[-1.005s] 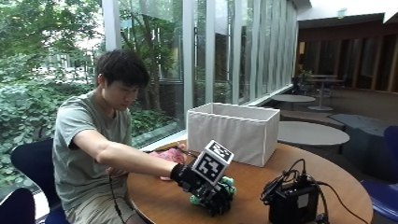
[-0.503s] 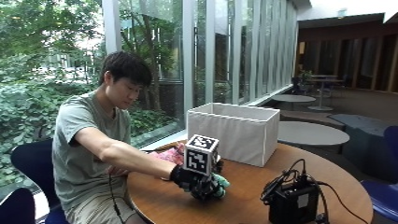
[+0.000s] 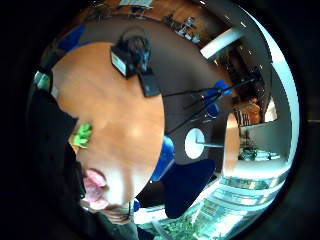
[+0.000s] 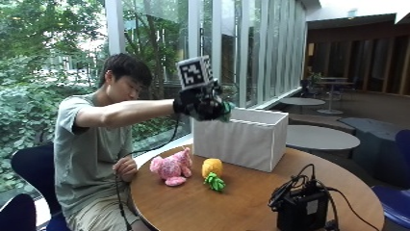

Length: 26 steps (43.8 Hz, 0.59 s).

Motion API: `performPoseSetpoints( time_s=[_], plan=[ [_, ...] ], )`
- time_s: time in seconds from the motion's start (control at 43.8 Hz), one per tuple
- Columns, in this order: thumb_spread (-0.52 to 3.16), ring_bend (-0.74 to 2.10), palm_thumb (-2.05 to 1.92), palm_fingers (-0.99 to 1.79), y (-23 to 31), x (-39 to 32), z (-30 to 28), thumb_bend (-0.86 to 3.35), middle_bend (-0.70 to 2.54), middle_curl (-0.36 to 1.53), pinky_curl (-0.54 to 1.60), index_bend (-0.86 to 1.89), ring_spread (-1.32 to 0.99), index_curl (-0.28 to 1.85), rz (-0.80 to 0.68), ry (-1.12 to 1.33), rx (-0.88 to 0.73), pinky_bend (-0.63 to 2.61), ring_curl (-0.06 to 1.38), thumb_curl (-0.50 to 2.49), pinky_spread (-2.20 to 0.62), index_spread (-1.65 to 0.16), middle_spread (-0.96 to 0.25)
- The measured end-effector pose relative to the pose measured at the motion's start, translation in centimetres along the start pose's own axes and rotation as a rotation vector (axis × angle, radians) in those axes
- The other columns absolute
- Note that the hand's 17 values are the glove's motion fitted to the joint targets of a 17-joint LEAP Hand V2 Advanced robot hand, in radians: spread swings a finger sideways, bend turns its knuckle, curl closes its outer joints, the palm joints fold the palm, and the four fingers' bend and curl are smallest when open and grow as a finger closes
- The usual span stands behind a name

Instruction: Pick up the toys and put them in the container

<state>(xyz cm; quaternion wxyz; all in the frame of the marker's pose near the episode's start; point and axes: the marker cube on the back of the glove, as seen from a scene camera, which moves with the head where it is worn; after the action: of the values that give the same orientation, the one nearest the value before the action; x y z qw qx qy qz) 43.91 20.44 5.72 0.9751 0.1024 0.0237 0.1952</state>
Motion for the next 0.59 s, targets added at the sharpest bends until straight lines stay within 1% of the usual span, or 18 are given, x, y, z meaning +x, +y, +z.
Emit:
performPoseSetpoints(
  time_s=[0.091,0.114,0.206,0.297,0.434,0.526,0.594],
  plan=[
    [0.65,1.39,0.57,0.96,-0.3,-3.2,-5.5,0.17,0.97,0.88,0.68,1.05,-0.38,0.70,-0.014,-0.008,0.061,1.21,0.70,0.80,-0.46,-0.14,-0.19],
    [0.63,1.40,0.57,0.96,-0.3,-4.1,-6.7,0.17,0.97,0.88,0.69,1.06,-0.38,0.71,-0.042,-0.018,0.072,1.21,0.71,0.80,-0.46,-0.14,-0.19],
    [0.58,1.42,0.56,0.94,0.3,-10.0,-12.2,0.17,0.99,0.90,0.71,1.07,-0.37,0.73,-0.255,-0.052,0.132,1.22,0.72,0.84,-0.46,-0.13,-0.18],
    [0.54,1.42,0.56,0.92,0.5,-16.9,-15.8,0.16,1.01,0.92,0.73,1.09,-0.37,0.75,-0.307,-0.042,0.176,1.23,0.73,0.87,-0.47,-0.13,-0.18],
    [0.49,1.44,0.55,0.90,0.8,-27.4,-17.5,0.16,1.03,0.93,0.76,1.09,-0.36,0.77,-0.364,-0.130,0.180,1.24,0.73,0.92,-0.47,-0.12,-0.17],
    [0.46,1.45,0.55,0.90,0.6,-32.5,-16.7,0.16,1.04,0.94,0.77,1.10,-0.36,0.79,-0.389,-0.056,0.193,1.24,0.74,0.95,-0.47,-0.11,-0.16],
    [0.44,1.46,0.54,0.90,0.5,-35.1,-15.3,0.15,1.05,0.95,0.78,1.10,-0.36,0.80,-0.475,0.013,0.192,1.25,0.74,0.97,-0.47,-0.11,-0.16]
  ],
)
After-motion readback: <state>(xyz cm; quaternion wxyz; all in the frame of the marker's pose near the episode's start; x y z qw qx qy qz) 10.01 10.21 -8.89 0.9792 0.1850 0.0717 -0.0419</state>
